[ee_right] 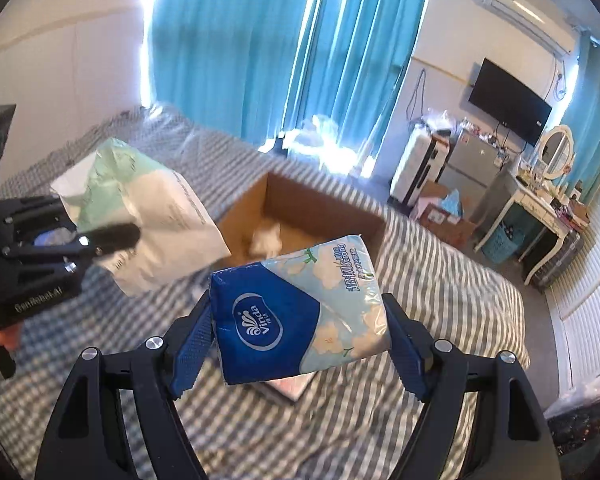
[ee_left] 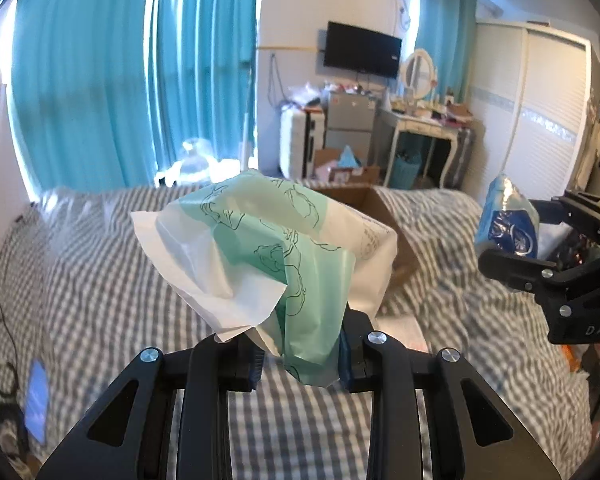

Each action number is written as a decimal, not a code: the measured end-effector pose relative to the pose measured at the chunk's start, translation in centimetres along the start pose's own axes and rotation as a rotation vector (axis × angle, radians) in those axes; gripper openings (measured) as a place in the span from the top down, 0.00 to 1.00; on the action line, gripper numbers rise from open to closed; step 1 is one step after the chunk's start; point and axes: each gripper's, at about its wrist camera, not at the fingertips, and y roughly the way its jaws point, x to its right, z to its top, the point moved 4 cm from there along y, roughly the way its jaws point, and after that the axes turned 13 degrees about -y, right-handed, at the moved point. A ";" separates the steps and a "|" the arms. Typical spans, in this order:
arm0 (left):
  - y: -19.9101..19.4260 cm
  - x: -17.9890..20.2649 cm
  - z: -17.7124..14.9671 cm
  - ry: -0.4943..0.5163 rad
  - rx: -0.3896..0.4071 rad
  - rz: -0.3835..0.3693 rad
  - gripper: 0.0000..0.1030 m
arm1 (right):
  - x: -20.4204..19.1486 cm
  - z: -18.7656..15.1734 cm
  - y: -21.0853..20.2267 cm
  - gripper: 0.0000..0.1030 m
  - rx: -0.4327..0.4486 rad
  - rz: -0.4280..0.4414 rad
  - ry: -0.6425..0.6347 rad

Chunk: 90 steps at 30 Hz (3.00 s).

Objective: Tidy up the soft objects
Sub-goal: 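Place the cleansing towel pack and Vinda pack into the box, opening both grippers, then grasp the floral tissue paper pack with the right gripper while the left grasps the pipe-cleaner bundle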

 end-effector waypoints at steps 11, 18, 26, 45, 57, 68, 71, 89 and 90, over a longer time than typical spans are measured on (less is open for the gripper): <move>9.0 1.3 5.0 0.029 -0.019 -0.009 0.73 | 6.4 5.7 5.7 0.24 0.055 -0.041 0.107; 16.3 2.8 4.5 0.048 -0.083 0.002 0.73 | 9.4 5.2 12.2 0.24 0.026 -0.042 0.153; 21.7 3.5 2.0 0.109 -0.178 0.003 0.72 | 10.0 2.7 18.1 0.24 -0.021 -0.022 0.168; 17.2 3.4 2.8 0.118 -0.091 -0.001 0.13 | 11.0 2.2 17.5 0.23 -0.016 -0.023 0.215; 14.0 -1.5 6.6 0.064 0.058 -0.013 0.10 | 10.4 3.6 23.1 0.00 -0.047 -0.022 0.294; 6.8 -1.9 7.4 0.042 0.144 -0.011 0.09 | 8.6 3.2 14.8 0.00 -0.015 -0.106 0.209; 3.3 -1.6 6.8 0.087 0.160 0.006 0.00 | 7.6 2.7 11.2 0.00 -0.035 -0.095 0.188; -0.1 -3.5 -3.9 0.027 0.020 0.044 0.00 | -4.2 -5.3 6.9 0.00 -0.107 0.008 0.071; 0.6 -3.9 -5.0 0.011 0.000 0.042 0.00 | -4.9 -6.0 8.0 0.00 -0.124 0.021 0.053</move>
